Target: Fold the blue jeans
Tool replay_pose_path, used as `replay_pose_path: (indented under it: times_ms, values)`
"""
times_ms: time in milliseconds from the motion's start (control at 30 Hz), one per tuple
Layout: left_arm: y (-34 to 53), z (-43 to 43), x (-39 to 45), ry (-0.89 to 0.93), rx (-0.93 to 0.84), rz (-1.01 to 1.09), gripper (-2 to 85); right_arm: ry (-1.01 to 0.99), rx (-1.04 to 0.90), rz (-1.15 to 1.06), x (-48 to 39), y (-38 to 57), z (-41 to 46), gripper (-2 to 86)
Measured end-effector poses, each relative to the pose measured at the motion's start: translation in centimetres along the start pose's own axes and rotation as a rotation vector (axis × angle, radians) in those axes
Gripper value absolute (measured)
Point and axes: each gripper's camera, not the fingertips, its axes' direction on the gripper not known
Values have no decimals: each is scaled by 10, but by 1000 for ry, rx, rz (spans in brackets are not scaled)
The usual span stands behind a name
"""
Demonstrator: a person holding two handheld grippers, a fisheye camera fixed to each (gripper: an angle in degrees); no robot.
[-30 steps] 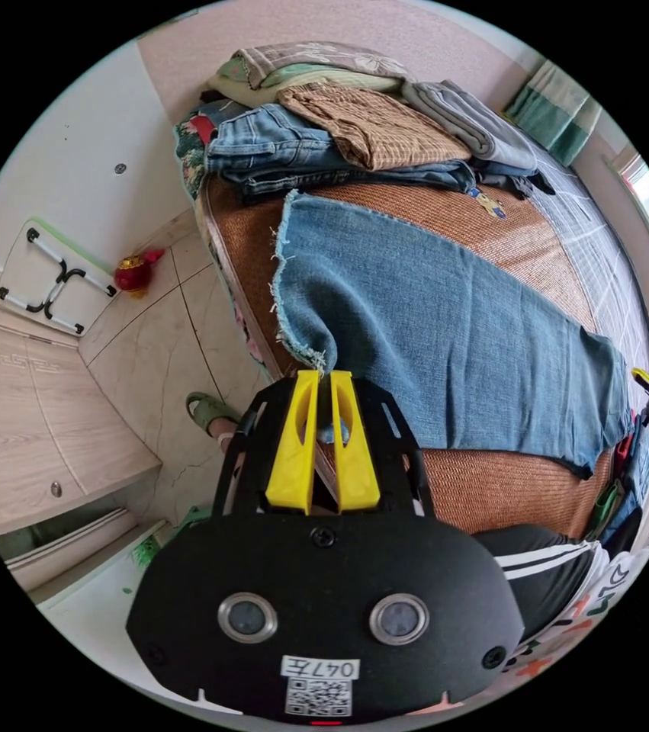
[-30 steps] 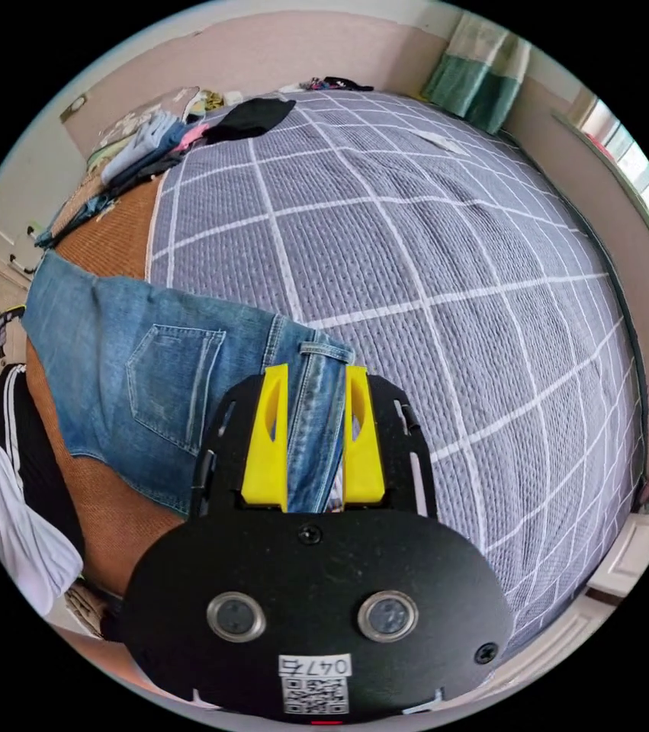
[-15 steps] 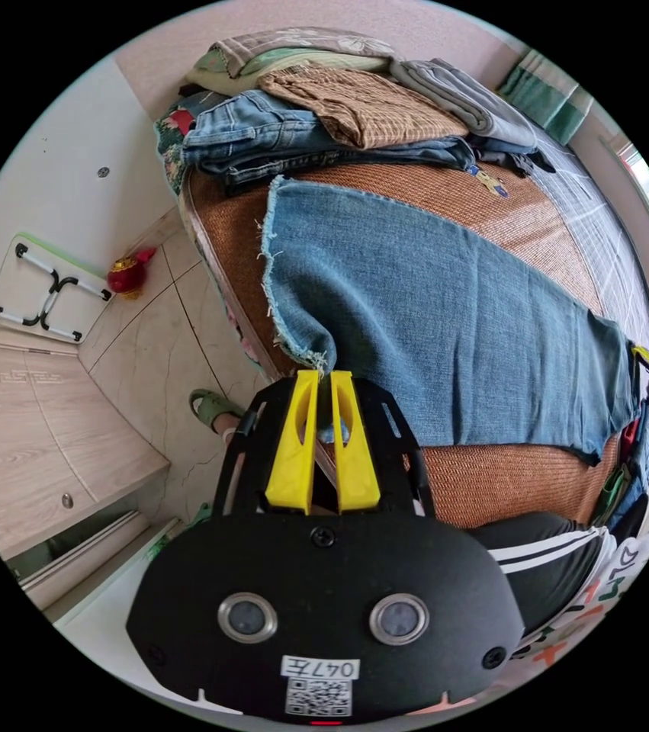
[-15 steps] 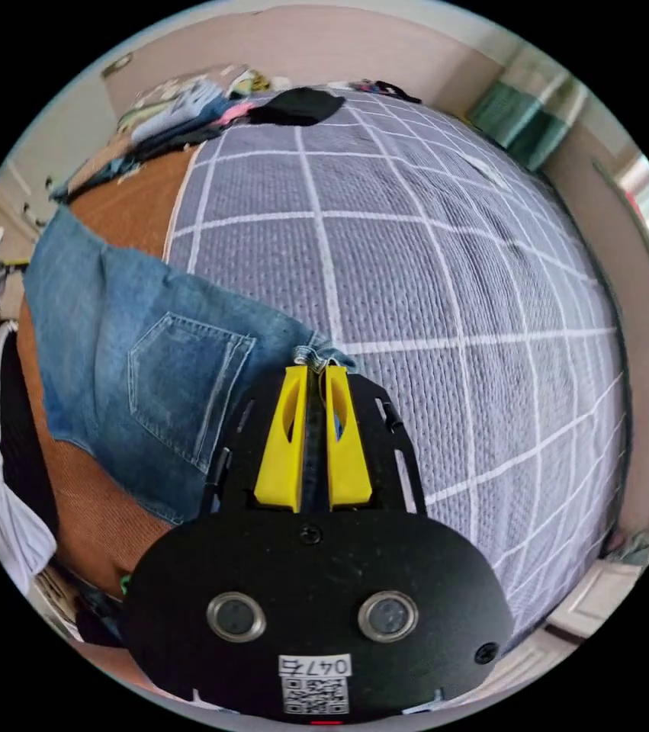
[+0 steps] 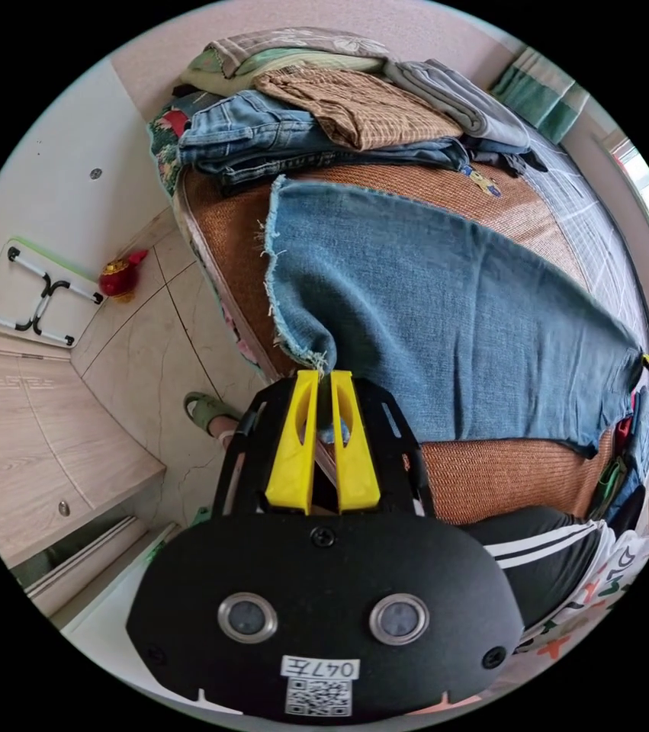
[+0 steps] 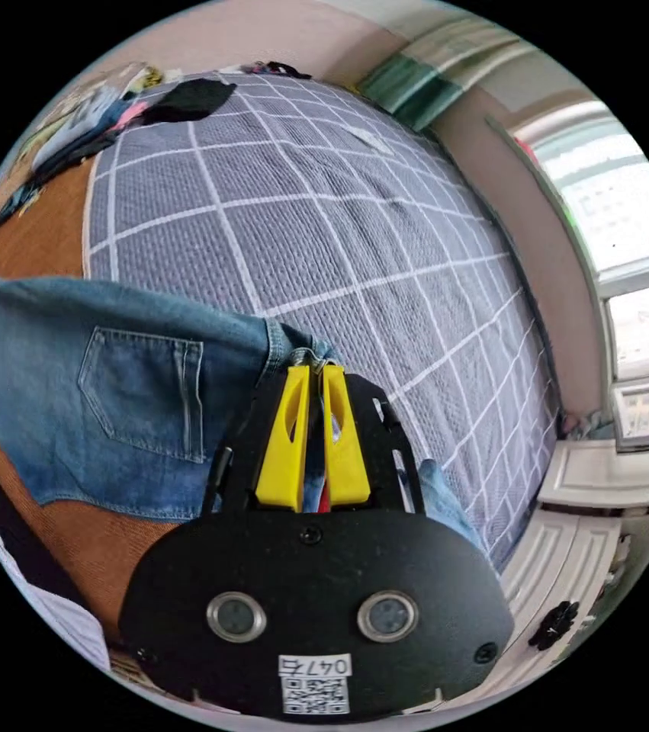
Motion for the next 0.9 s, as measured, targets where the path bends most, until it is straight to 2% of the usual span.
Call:
replay_pose_path:
  times_ms: [200, 300, 367, 433, 467, 500, 600, 700, 867, 900]
  values:
    - [48, 50, -5, 54, 27, -33, 19, -24, -235, -32, -8, -51, 39, 36]
    - [77, 74, -14, 112, 49, -41, 26, -26, -130, 60, 2, -51, 6, 125]
    - [96, 90, -25, 174, 72, -56, 32, -112, -22, 62, 2, -41, -26, 121]
    - [117, 106, -36, 234, 97, -73, 41, -239, 132, -50, -19, -24, -65, 97]
    - [132, 116, -44, 268, 116, -88, 47, -403, 210, -206, -44, -13, -90, 67]
    - [149, 125, -52, 300, 139, -110, 54, -581, 236, -381, -76, -3, -109, 46]
    - [196, 145, -72, 384, 209, -195, 60, -743, 198, -723, -160, 14, -146, 36]
    - [244, 165, -87, 460, 251, -282, 49, -673, 182, -910, -214, 17, -169, 40]
    - [305, 204, -82, 466, 220, -297, 44, -450, 103, -993, -244, 14, -187, -1]
    - [317, 217, -77, 458, 201, -297, 43, -419, 153, -973, -245, 17, -201, -6]
